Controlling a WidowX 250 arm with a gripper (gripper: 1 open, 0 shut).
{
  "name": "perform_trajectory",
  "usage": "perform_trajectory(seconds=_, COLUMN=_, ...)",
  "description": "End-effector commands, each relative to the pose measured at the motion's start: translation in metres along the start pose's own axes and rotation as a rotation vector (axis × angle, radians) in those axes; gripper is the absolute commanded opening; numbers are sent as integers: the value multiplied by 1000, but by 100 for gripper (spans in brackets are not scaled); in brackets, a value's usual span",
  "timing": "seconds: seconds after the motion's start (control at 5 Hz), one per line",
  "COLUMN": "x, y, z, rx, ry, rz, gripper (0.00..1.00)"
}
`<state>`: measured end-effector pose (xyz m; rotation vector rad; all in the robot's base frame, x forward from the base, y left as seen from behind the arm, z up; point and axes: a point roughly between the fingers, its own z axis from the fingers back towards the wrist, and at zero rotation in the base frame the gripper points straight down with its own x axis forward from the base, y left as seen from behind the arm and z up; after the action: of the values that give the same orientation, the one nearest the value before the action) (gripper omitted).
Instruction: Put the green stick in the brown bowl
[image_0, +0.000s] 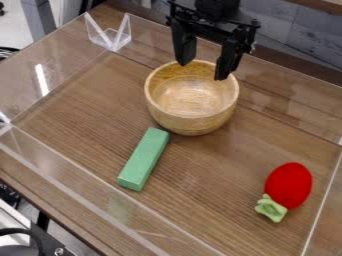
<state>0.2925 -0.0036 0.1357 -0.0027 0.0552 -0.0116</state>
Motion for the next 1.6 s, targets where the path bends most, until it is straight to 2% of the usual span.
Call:
perform_trajectory(seconds=0.0, x=-4, y=10, z=-5, rx=-3, ry=18, rz=-7, gripper=100)
perform_trajectory(seconds=0.2, x=-23, y=17, z=-15, rx=-8, ry=32, rz=-9, gripper=100)
perform_trajectory(seconds=0.6, x=-57, y=47, z=-37, rx=8, ry=1, rz=-95, gripper=100)
perform_trajectory(seconds=0.8, x=-63, y=38, z=-44, rx=3, ry=-13, rz=-1, gripper=100)
perform_trajectory(seconds=1.0, x=-60, y=25, z=-52, rx=-5, ry=-18, rz=82, gripper=100)
perform_trajectory(seconds=1.4, x=-58, y=38, z=-90, rx=-11, ry=-22, rz=252, gripper=100)
